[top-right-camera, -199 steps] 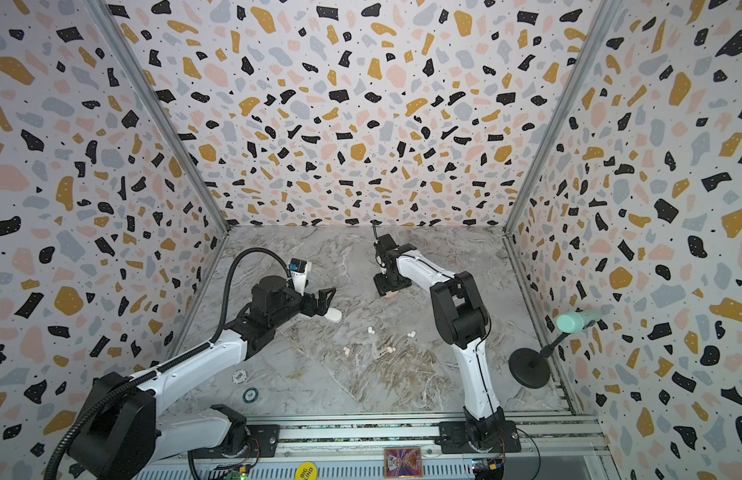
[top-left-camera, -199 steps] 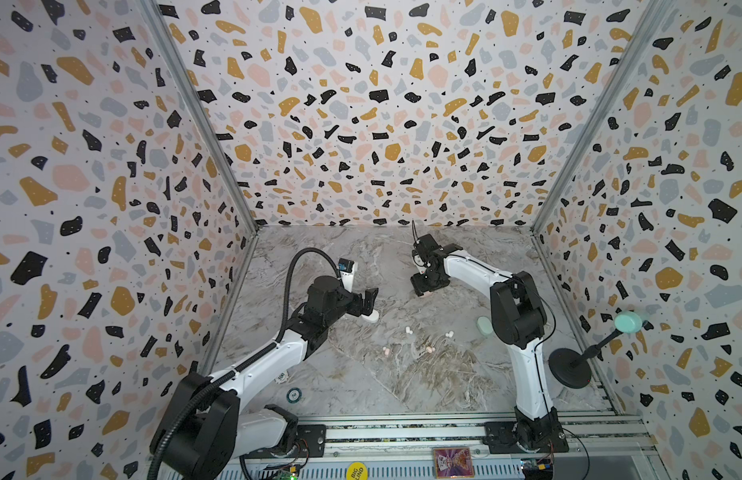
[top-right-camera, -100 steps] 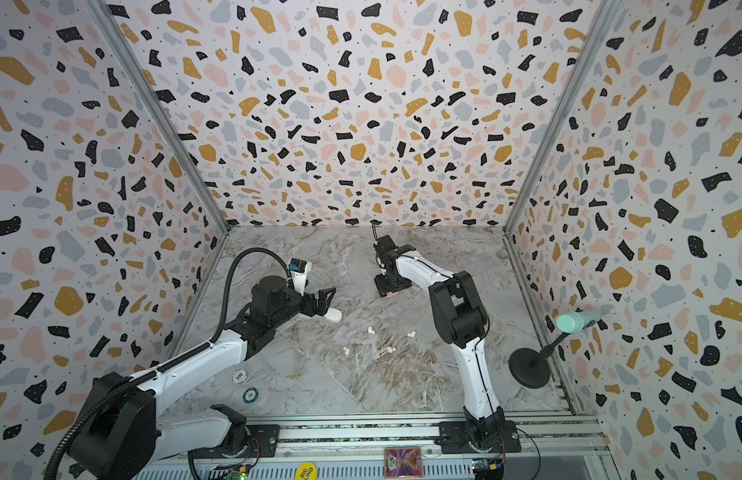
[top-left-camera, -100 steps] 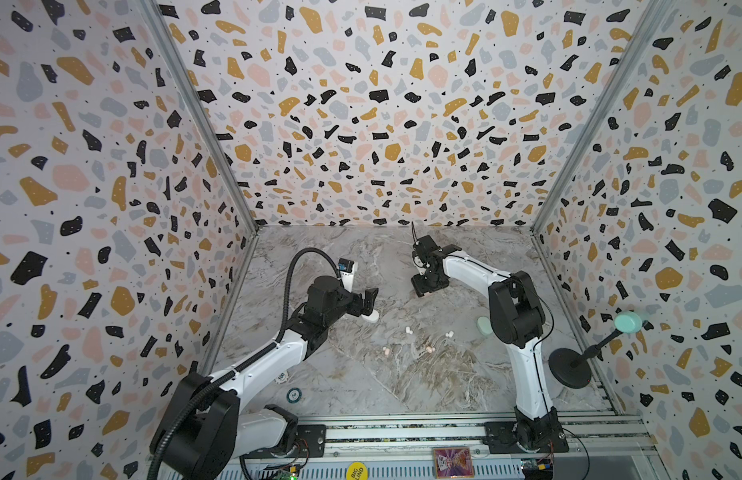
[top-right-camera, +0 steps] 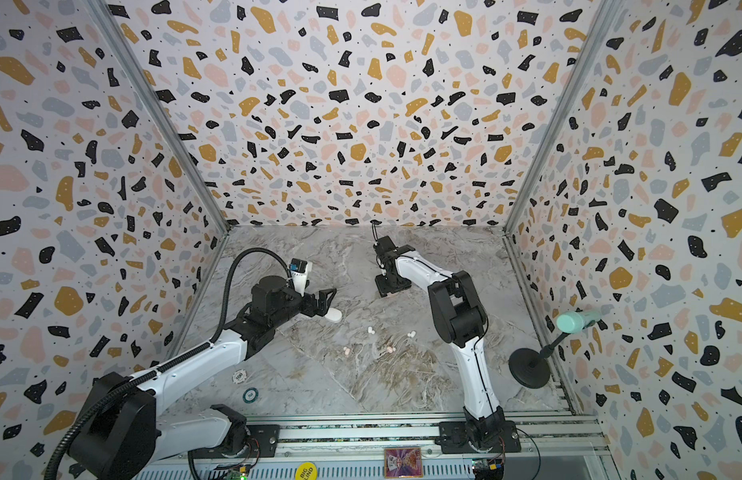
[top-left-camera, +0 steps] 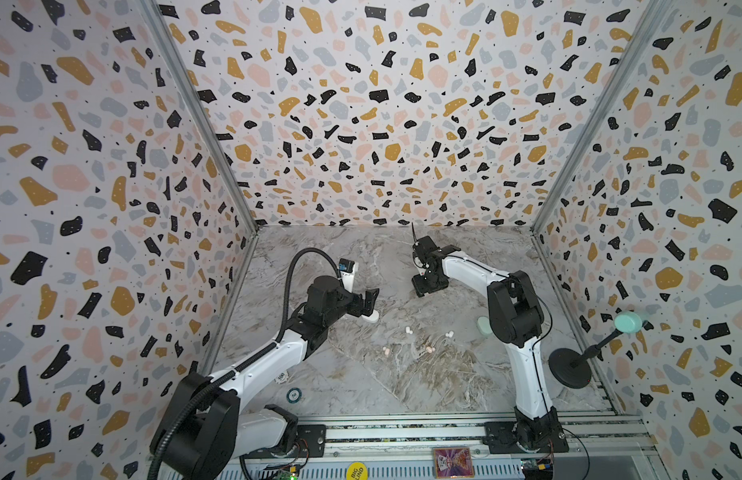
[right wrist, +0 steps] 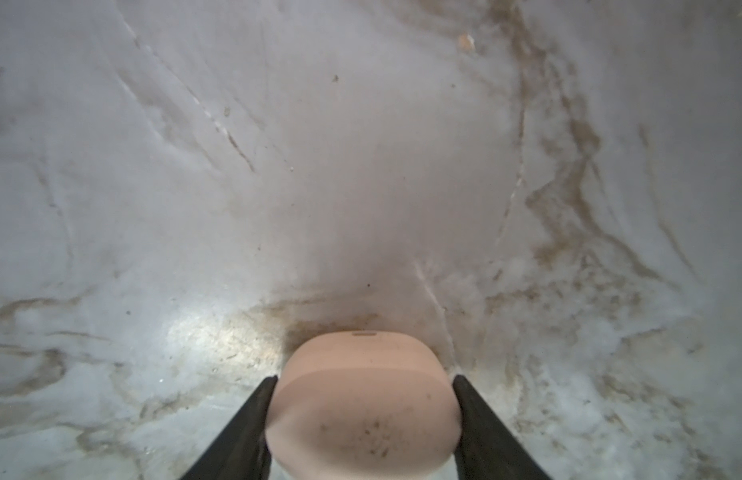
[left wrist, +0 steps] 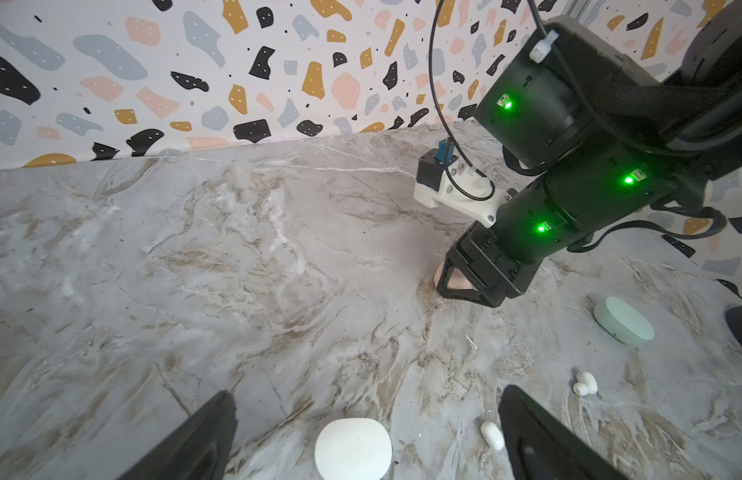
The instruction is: Insert the wireless bluetooth earbuds into the charging case
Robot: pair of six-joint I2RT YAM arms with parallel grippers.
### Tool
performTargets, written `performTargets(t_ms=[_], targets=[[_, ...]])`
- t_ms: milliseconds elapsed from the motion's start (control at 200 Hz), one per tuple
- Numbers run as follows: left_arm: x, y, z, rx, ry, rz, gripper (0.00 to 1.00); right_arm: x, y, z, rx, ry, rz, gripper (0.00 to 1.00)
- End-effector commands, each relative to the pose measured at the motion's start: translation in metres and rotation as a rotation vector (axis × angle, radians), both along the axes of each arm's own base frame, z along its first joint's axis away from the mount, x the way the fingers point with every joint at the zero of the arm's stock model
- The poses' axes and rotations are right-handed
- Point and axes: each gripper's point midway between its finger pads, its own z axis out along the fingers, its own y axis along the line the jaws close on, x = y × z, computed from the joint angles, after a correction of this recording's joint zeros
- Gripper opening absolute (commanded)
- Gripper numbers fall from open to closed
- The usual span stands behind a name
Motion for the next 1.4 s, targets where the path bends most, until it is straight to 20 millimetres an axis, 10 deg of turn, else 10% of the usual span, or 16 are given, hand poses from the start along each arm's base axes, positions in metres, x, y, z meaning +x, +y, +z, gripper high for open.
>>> performTargets(t_ms=[0,666,1126,1397], targets=[[-0.003,-0.018,0.014,-0.043,-0.057,-0.090,1.00,-0.001,0.005,0.060,0.068,-0.069,-0.019,0.59],[-0.053,-0.119,0.033,-0.052,-0.367,-0.479,1.00,-0.122,0.006,0.180,0.308,-0.003,-0.034,0.59],[-0.076,-0.181,0.042,-0.217,-0.455,-0.720,1.00,-0.171,0.007,0.184,0.407,0.045,-0.105,0.59],[-0.082,-0.191,0.035,-0.185,-0.442,-0.768,0.82,-0.173,0.006,0.188,0.419,0.033,-0.118,0.59]])
